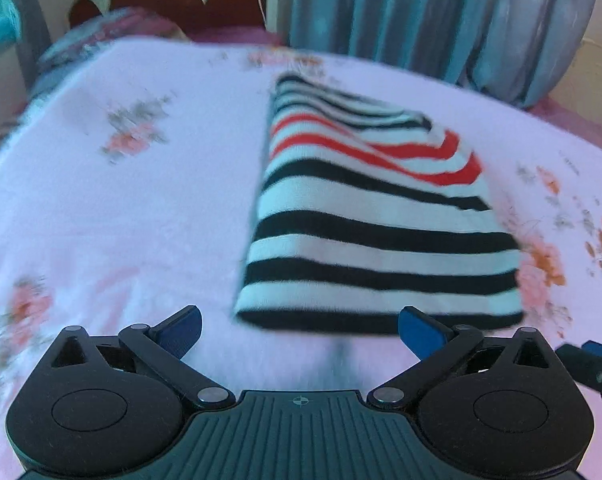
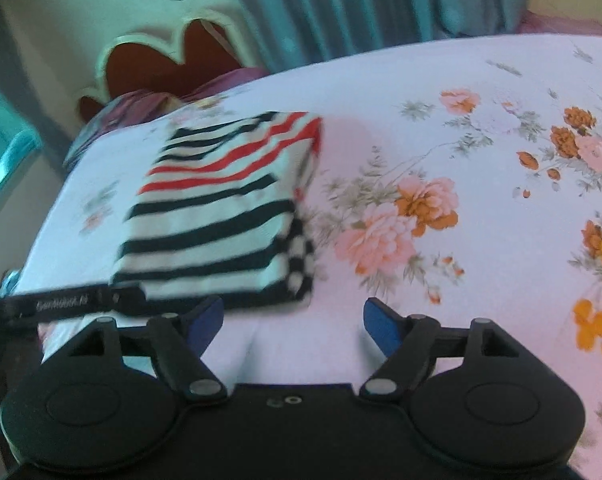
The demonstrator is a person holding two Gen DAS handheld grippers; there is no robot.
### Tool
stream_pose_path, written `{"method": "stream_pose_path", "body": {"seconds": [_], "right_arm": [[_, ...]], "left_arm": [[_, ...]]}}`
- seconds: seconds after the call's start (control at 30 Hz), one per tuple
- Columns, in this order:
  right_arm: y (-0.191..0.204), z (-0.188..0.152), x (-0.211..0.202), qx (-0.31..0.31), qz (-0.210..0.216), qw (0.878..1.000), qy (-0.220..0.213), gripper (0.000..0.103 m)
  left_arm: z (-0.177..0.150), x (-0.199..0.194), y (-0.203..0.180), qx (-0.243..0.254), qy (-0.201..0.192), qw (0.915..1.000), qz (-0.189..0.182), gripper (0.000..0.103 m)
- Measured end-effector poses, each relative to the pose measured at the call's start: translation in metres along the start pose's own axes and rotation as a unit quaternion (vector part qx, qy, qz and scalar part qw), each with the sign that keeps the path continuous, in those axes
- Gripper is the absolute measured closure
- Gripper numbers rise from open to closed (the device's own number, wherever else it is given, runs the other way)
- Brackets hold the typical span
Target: Fold small clothes
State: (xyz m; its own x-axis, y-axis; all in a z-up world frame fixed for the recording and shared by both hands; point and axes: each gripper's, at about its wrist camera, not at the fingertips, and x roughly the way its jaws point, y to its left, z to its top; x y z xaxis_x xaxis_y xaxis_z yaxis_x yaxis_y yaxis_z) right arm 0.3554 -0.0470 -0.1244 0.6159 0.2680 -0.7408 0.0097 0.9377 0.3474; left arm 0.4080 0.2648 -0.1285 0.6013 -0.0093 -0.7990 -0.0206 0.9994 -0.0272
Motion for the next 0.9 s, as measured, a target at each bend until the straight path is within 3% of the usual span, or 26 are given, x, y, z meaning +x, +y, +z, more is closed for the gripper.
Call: {"method": "stream_pose_path", "body": {"seconds": [0.17, 0.23, 0.3, 0.4, 0.57, 0.9], "right_arm": [[0.012, -0.018, -0.055, -0.045, 0.024, 0.999, -0.013, 0.020], [0.018, -0.026, -0.079, -0.060, 0.024, 0.998, -0.024, 0.010], [0.025, -0.034, -0.100, -0.075, 0.019, 0.996, -0.041, 0.008], [0.040, -0.048, -0.134, -0.101, -0.007, 0.992, -0.077, 0.001], [0.060, -0.077, -0.187, -0.119, -0.059, 0.983, -0.130, 0.001], [0.071, -0.126, -0.270, -0.130, -0.060, 0.971, -0.191, 0.001]], "left_arm": [[-0.033, -0.082, -0.005, 0.047, -0.070, 0.9962, 0.021, 0.000], [-0.049, -0.113, -0.007, 0.055, -0.098, 0.9927, 0.042, 0.000], [-0.067, -0.142, -0.007, 0.052, -0.117, 0.9900, 0.058, 0.000], [-0.085, -0.177, -0.003, 0.034, -0.126, 0.9898, 0.057, 0.000], [-0.118, -0.229, 0.000, 0.021, -0.140, 0.9886, 0.053, 0.000], [-0.173, -0.297, -0.001, 0.000, -0.139, 0.9897, 0.032, 0.000]]}}
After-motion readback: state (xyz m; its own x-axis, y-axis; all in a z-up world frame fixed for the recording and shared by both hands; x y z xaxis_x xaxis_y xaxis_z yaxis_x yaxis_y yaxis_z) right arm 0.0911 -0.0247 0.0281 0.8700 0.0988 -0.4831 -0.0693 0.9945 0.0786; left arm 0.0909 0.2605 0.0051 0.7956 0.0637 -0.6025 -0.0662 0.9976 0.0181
